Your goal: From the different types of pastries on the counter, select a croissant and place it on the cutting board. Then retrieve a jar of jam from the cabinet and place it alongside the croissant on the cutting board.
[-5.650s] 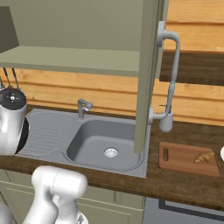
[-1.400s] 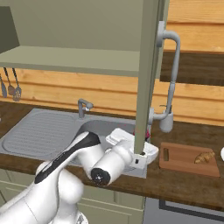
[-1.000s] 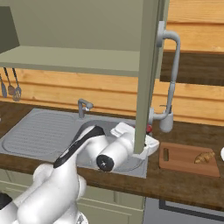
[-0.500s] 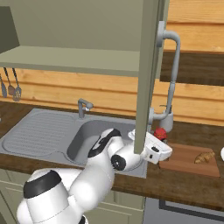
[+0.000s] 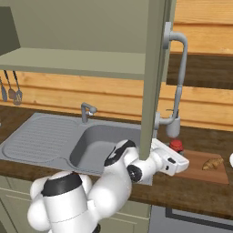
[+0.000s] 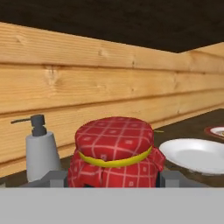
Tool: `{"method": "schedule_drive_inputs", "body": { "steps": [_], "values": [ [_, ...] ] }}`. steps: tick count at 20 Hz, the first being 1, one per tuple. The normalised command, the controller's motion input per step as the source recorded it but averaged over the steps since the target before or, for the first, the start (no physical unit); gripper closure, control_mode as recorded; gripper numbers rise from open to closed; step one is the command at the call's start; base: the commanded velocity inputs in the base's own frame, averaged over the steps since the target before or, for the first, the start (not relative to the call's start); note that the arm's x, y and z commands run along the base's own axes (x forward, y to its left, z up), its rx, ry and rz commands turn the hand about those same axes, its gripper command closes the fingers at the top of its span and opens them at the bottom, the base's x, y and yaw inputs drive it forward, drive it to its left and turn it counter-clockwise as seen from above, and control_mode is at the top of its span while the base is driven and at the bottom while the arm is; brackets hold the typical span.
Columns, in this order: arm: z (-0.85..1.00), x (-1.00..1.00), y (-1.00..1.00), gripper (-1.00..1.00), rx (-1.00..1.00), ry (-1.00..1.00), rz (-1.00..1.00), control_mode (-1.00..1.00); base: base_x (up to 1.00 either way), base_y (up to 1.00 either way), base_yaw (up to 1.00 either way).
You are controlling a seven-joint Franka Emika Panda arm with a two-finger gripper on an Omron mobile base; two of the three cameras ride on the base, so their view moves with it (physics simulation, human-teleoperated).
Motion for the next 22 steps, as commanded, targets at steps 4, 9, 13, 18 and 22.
{"method": "schedule_drive_inputs", "body": {
  "steps": [4,9,13,18,22],
  "values": [
    [0.00,0.01,-0.17,1.00,0.00,0.03,-0.02,-1.00,0.00,0.00,0.00],
    [-0.24,0.08,0.00,1.00,0.00,0.00,0.00,-1.00,0.00,0.00,0.00],
    [-0.26,0.37,0.00,1.00,0.00,0.00,0.00,-1.00,0.00,0.00,0.00],
    [-0.37,0.30,-0.02,1.00,0.00,0.00,0.00,-1.00,0.00,0.00,0.00],
    [-0.37,0.32,-0.16,1.00,0.00,0.00,0.00,-1.00,0.00,0.00,0.00]
  ]
}}
